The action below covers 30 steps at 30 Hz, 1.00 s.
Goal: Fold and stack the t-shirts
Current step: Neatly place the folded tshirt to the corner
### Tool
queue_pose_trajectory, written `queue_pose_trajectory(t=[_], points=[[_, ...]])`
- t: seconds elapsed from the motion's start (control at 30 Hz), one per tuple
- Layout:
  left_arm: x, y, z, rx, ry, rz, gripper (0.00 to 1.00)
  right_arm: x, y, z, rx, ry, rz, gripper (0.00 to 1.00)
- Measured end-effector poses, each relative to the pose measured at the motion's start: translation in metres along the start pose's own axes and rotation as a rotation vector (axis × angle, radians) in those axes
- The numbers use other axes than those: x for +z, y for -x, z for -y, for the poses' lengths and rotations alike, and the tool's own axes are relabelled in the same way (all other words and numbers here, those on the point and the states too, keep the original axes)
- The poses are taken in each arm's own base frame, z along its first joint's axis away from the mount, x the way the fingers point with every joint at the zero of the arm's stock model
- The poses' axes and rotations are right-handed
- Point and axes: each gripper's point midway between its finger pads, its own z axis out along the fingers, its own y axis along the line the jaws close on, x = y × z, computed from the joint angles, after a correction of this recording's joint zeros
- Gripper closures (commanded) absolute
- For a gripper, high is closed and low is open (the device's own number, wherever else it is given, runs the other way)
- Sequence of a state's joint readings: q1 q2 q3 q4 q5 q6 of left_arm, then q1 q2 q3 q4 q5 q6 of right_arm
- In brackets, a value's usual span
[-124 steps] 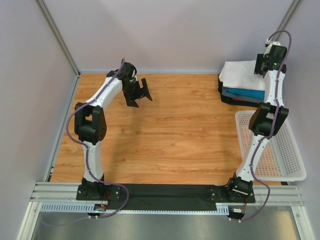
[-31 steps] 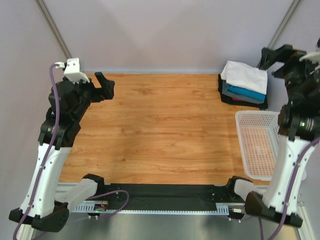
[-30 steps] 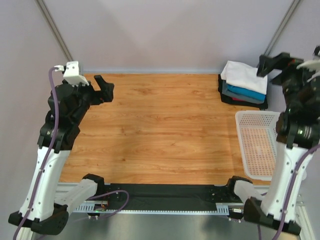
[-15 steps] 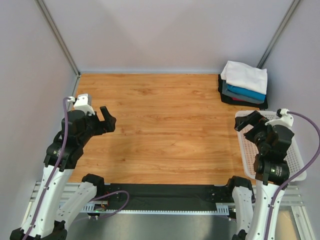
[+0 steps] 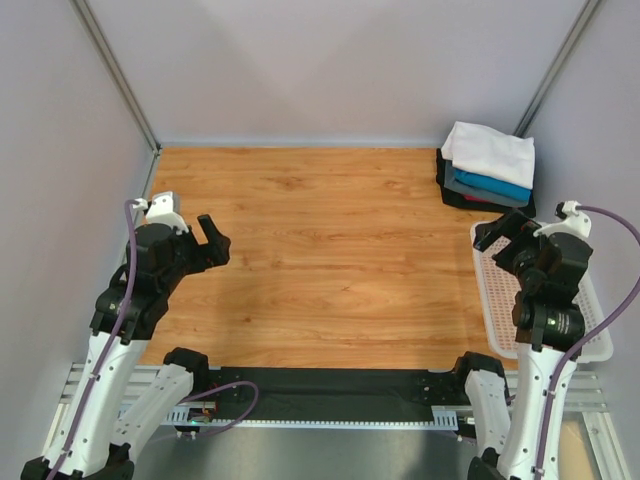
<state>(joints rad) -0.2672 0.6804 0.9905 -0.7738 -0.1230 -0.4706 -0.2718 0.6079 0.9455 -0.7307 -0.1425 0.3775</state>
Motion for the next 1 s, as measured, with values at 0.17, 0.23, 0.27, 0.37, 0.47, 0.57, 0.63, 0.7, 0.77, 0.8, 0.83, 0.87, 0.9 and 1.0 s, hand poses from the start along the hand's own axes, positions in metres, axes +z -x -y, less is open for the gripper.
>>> queue_pose_trajectory(t=[0.17, 0.23, 0.27, 0.37, 0.47, 0.57, 0.63, 0.7, 0.77, 0.8, 0.83, 0.87, 0.9, 1.0], points=[[0.0, 0.001, -0.007, -0.007, 0.039, 0.009, 0.0, 0.007, 0.019, -0.007, -0.002, 0.004, 0.011, 0.0], [0.0, 0.0, -0.008, -0.01, 0.045, 0.008, 0.0, 0.007, 0.021, -0.008, -0.002, 0.006, 0.019, 0.0], [0.0, 0.0, -0.008, -0.011, 0.047, 0.007, 0.0, 0.007, 0.021, -0.008, -0.003, 0.007, 0.022, 0.0], [0.0, 0.0, -0.009, -0.012, 0.05, 0.004, 0.0, 0.007, 0.024, -0.01, -0.006, 0.017, 0.035, 0.0], [0.002, -0.001, -0.009, -0.011, 0.053, -0.003, 0.0, 0.008, 0.024, -0.01, -0.009, 0.017, 0.031, 0.0], [0.005, -0.004, -0.01, -0.008, 0.061, -0.018, 0.0, 0.01, 0.023, -0.01, -0.011, 0.023, 0.022, 0.0], [0.007, -0.005, -0.011, -0.004, 0.071, -0.026, 0.0, 0.01, 0.022, -0.012, -0.012, 0.03, 0.021, 0.0], [0.007, -0.006, -0.013, 0.003, 0.078, -0.028, 0.0, 0.01, 0.022, -0.012, -0.013, 0.036, 0.019, 0.0], [0.007, -0.005, -0.014, 0.012, 0.083, -0.026, 0.0, 0.011, 0.021, -0.013, -0.013, 0.041, 0.013, 0.0], [0.007, -0.005, -0.014, 0.014, 0.084, -0.024, 0.0, 0.011, 0.021, -0.014, -0.013, 0.044, 0.011, 0.0], [0.007, -0.005, -0.015, 0.016, 0.086, -0.023, 0.0, 0.013, 0.021, -0.014, -0.012, 0.045, 0.008, 0.0], [0.007, -0.004, -0.015, 0.016, 0.088, -0.021, 0.0, 0.015, 0.02, -0.013, -0.011, 0.044, 0.001, 0.0], [0.007, -0.004, -0.016, 0.016, 0.09, -0.019, 0.0, 0.016, 0.019, -0.013, -0.011, 0.042, -0.003, 0.0], [0.009, -0.001, -0.015, 0.007, 0.091, -0.004, 0.0, 0.026, 0.013, -0.011, -0.004, 0.036, -0.045, 0.0]])
